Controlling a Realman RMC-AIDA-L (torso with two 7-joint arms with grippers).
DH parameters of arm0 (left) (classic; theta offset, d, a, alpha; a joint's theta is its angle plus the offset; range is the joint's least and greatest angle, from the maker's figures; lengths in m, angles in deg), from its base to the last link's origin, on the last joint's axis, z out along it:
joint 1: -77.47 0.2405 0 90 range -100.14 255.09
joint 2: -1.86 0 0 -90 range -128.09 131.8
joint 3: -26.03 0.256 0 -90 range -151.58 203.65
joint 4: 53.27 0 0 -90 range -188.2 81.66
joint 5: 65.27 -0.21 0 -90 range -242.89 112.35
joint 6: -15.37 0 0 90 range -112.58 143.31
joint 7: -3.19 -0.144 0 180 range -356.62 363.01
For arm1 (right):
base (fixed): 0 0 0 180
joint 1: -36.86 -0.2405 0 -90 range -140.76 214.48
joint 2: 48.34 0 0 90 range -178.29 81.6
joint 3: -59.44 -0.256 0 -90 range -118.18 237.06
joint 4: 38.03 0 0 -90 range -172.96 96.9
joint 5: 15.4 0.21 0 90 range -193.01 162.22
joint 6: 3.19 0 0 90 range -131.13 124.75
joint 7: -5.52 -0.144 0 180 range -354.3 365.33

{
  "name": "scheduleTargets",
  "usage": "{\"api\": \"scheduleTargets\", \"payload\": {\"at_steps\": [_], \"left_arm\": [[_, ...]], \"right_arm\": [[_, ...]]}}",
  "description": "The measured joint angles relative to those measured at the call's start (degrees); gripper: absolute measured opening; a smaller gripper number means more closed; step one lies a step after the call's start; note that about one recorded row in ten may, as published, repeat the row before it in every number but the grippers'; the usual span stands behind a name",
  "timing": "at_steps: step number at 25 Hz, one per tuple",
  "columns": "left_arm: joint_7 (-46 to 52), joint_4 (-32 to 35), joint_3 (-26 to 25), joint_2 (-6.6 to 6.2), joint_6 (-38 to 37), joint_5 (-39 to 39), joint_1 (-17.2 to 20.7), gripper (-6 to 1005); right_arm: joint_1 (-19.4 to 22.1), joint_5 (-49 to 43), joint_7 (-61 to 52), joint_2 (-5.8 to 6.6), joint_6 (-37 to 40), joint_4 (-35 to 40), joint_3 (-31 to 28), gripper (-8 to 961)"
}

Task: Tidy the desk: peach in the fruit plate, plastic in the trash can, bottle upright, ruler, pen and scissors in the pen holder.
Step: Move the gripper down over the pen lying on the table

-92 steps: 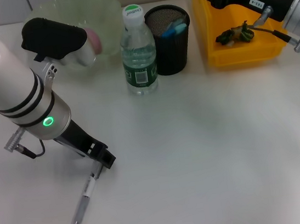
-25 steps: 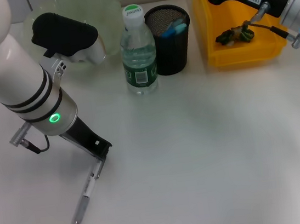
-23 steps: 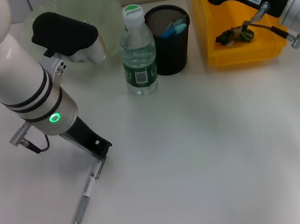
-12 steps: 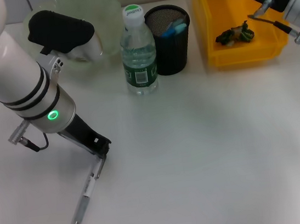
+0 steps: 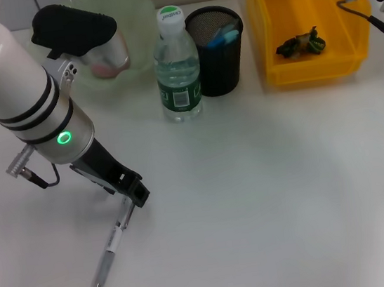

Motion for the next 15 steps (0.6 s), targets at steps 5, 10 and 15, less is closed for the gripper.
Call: {"api": "scheduleTargets", "payload": {"at_steps": [5,10,15], "left_arm": [[0.1,-2.5,0.0,0.0,-0.32,0.26,-0.37,531],[0.12,-3.66,0.04,0.0,0.22,0.26,-0.45,554],[0.11,-3.84,0.05,0.0,0.4,-0.01,-0.34,553]], "right_arm": [[-0.3,0.03,0.24,0.0,-0.23,-0.55,-0.16,489],[-0.75,0.08,0.81,-0.16,-0.37,-0.56,-0.17,489],[-1.09,0.08,0.81,-0.28,-1.31,-0.56,-0.14,489]]}}
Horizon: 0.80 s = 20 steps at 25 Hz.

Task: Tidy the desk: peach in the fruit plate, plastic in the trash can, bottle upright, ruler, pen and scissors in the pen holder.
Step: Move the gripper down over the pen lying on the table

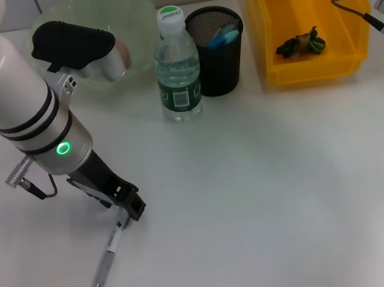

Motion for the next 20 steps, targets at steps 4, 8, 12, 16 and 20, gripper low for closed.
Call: {"api": "scheduleTargets", "payload": {"at_steps": [4,8,12,16,20], "left_arm": [[-0.01,-0.34,0.06,0.0,0.0,0.02,-0.03,552],[-0.03,-0.62,0.15,0.0,0.01,0.02,-0.07,551],[-0.05,-1.37,0.05,0.0,0.34,-0.03,-0.28,550],[-0.06,-2.07,0.19,0.0,0.5,-0.06,-0.45,549],[-0.07,-2.11,0.2,0.0,0.67,-0.04,-0.47,548]], "right_arm": [[-0.07,0.0,0.0,-0.04,-0.28,0.01,0.05,489],[-0.21,0.0,0.0,-0.07,-0.32,0.04,0.0,490],[-0.46,0.0,0.0,-0.08,-0.39,0.04,-0.02,490],[-0.77,0.0,0.0,-0.08,-0.78,-0.15,-0.03,490],[-0.97,0.0,0.0,-0.08,-1.14,-0.22,0.0,490]]}}
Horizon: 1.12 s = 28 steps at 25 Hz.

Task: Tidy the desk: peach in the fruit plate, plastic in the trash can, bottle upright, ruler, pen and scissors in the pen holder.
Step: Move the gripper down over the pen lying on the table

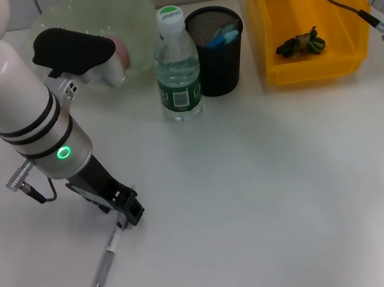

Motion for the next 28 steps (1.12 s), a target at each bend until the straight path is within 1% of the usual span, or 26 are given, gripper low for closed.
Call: {"api": "scheduleTargets", "payload": {"at_steps": [11,20,25,28], "left_arm": [[0.0,-0.49,0.13,0.0,0.15,-0.06,-0.07,545],[-0.01,-1.62,0.33,-0.01,0.05,-0.19,-0.89,543],[-0.1,-1.79,0.45,0.02,-0.35,-0.13,-1.29,500],[-0.13,-1.86,0.45,0.02,-0.39,-0.13,-1.33,364]], "right_arm": [[-0.15,0.0,0.0,0.0,0.0,-0.01,-0.03,491],[-0.35,-0.01,0.0,0.0,0.03,-0.01,-0.02,492],[-0.35,-0.01,0.0,0.0,0.03,-0.01,-0.02,492],[-0.35,-0.01,0.0,0.0,0.04,-0.01,-0.02,492]]}}
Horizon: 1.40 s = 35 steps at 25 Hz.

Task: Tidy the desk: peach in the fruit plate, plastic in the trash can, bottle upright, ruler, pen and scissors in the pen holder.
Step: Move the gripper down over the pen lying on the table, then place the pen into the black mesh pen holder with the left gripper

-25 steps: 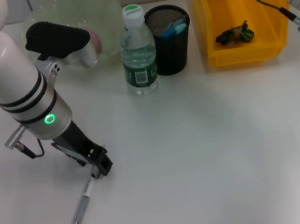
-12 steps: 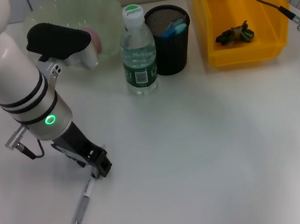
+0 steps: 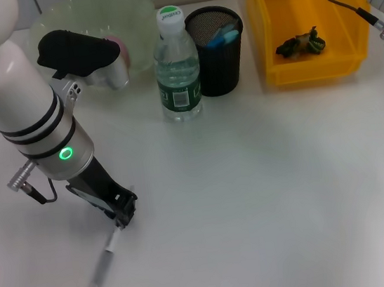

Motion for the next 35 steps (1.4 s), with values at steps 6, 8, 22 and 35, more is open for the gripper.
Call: {"api": "scheduleTargets", "payload": {"at_steps": [6,8,22,35], "left_arm": [[-0.02,-0.05,-0.02,-0.02,-0.06,0.03,0.0,218],[-0.03,-0.1,0.01,-0.02,-0.05,0.03,0.0,190],[-0.05,0.35,0.48,-0.03,0.31,-0.01,0.01,139],[-0.05,6.98,-2.07,-0.1,-0.01,-2.06,0.41,138]], "right_arm": [[-0.06,0.0,0.0,0.0,0.0,0.0,0.0,493],[-0.07,0.0,0.0,0.0,0.0,0.0,0.0,493],[-0.17,0.0,0.0,0.0,-0.2,0.0,0.0,494],[0.28,2.44,0.42,0.0,-0.72,0.0,-0.15,494]]}}
